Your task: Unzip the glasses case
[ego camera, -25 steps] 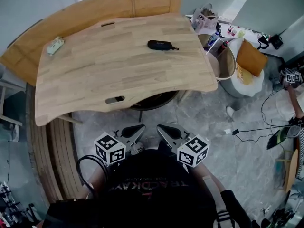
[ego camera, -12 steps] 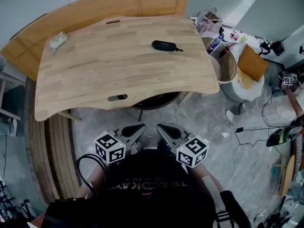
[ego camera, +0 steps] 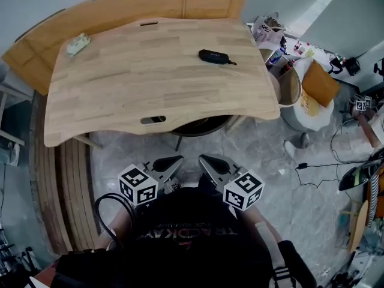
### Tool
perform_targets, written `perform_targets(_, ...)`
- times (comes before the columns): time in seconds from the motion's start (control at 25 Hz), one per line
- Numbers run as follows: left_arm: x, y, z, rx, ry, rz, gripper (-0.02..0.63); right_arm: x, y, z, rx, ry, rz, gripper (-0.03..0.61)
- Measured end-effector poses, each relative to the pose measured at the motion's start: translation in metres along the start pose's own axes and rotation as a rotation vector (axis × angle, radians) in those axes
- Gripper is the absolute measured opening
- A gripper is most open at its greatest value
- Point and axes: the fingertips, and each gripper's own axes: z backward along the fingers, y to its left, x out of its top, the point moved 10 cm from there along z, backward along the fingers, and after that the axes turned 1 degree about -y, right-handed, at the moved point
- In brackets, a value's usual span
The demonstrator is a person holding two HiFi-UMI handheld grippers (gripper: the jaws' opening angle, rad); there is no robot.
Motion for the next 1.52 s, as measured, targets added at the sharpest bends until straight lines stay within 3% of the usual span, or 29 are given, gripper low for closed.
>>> perform_targets(0.4,0.002,0.012,0.015,0.021,-0.037,0.013,0.011,0.013,-0.001,-0.013,-0.017,-0.016,0.016,0.015)
perform_targets(0.8,0.011,0.026,0.018,0.114,-0.076,0.040,0.011,0.030,-0.024,-0.040,0.049,0.010,0.028,0.015)
perform_targets(1.16,0.042,0.042,-0.028,0.191,-0.137,0.084,0.011,0.071,-0.090,-0.052,0.103,0.066,0.056,0.015)
perform_targets(1.52,0.073,0.061,-0.078,0.236,-0.116,0.119,0.011,0.112,-0.185,-0.065,0.046,0.090,0.093,0.015)
